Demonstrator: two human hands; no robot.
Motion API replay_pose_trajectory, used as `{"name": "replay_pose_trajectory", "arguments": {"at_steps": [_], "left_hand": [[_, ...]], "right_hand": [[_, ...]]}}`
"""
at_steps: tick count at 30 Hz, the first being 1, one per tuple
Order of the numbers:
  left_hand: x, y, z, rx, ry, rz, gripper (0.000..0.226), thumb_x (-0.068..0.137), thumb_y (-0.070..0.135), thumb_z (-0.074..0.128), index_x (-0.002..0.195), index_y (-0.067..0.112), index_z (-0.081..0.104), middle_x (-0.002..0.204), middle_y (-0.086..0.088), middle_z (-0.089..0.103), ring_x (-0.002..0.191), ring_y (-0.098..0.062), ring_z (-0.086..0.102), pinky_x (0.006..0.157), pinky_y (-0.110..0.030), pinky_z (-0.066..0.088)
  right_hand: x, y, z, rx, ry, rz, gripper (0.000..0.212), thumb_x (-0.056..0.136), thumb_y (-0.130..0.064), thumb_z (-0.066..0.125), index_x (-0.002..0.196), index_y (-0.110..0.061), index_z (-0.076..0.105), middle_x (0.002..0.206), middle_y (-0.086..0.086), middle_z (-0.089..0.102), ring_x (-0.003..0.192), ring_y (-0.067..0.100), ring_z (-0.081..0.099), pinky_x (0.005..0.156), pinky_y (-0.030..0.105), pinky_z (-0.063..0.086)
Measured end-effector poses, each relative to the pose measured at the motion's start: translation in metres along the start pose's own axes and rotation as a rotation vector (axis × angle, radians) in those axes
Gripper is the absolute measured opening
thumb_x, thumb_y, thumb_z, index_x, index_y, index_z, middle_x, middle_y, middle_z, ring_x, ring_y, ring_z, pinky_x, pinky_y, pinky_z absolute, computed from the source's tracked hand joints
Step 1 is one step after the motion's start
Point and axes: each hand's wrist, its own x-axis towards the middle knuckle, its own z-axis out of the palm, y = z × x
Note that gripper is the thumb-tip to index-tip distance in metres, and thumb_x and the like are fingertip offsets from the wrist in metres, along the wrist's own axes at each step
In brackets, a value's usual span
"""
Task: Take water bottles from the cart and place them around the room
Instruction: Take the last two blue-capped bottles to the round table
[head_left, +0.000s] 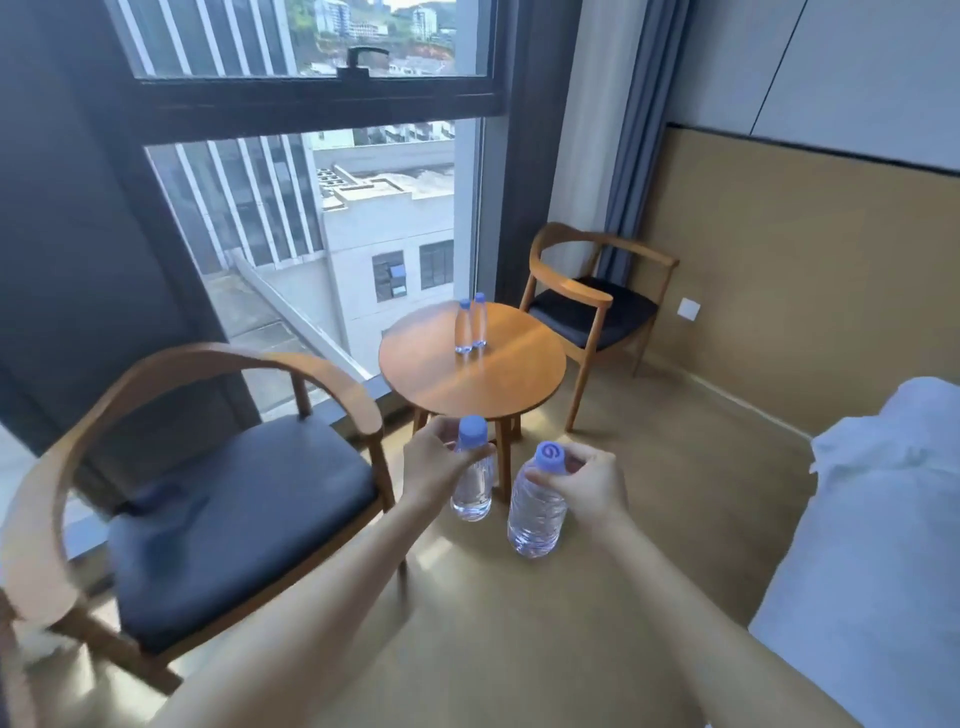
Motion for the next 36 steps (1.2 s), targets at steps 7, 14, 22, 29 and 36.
{"name": "replay_pose_trajectory", "arguments": {"at_steps": [7, 14, 22, 29, 36], "left_hand": [[0.153, 0.008, 0.063, 0.035, -0.047, -0.021, 0.038, 0.062, 0.02, 0.086, 0.093, 0.012, 0.065, 0.087, 0.003, 0.067, 0.079, -0.007, 0.06, 0.07, -0.013, 0.044], [0.291, -0.005, 0.149, 0.044, 0.028, -0.034, 0.035, 0.064, 0.019, 0.085, 0.092, 0.012, 0.064, 0.088, 0.002, 0.067, 0.085, -0.011, 0.061, 0.078, -0.024, 0.048], [0.42, -0.015, 0.216, 0.056, 0.191, -0.155, 0.038, 0.065, 0.02, 0.083, 0.098, 0.014, 0.067, 0.095, 0.004, 0.068, 0.088, -0.01, 0.06, 0.078, -0.024, 0.045], [0.501, -0.043, 0.239, 0.08, 0.318, -0.309, 0.029, 0.066, 0.024, 0.082, 0.089, 0.017, 0.065, 0.089, 0.003, 0.067, 0.086, -0.014, 0.06, 0.074, -0.026, 0.044], [0.569, -0.087, 0.258, 0.054, 0.388, -0.38, 0.024, 0.067, 0.021, 0.081, 0.084, 0.023, 0.063, 0.087, 0.007, 0.066, 0.086, -0.01, 0.059, 0.068, -0.016, 0.04]], "right_hand": [[0.149, -0.008, -0.017, 0.016, 0.04, 0.022, 0.029, 0.061, -0.009, 0.085, 0.078, -0.026, 0.069, 0.081, -0.005, 0.072, 0.078, 0.01, 0.065, 0.076, 0.025, 0.052], [0.323, 0.023, -0.034, -0.028, -0.068, 0.017, 0.035, 0.06, -0.015, 0.088, 0.091, -0.015, 0.072, 0.084, -0.004, 0.072, 0.084, 0.012, 0.067, 0.072, 0.016, 0.052], [0.522, 0.023, -0.035, -0.049, -0.223, -0.017, 0.04, 0.061, -0.017, 0.087, 0.097, -0.018, 0.071, 0.095, -0.004, 0.071, 0.097, 0.014, 0.064, 0.087, 0.032, 0.052], [0.636, 0.031, 0.002, -0.086, -0.311, -0.052, 0.039, 0.065, -0.021, 0.084, 0.101, -0.017, 0.071, 0.095, -0.01, 0.068, 0.083, -0.003, 0.059, 0.072, 0.01, 0.045], [0.714, 0.065, 0.043, -0.058, -0.373, -0.041, 0.038, 0.06, -0.014, 0.086, 0.096, -0.017, 0.073, 0.091, -0.012, 0.071, 0.088, -0.002, 0.062, 0.08, 0.017, 0.048]]}}
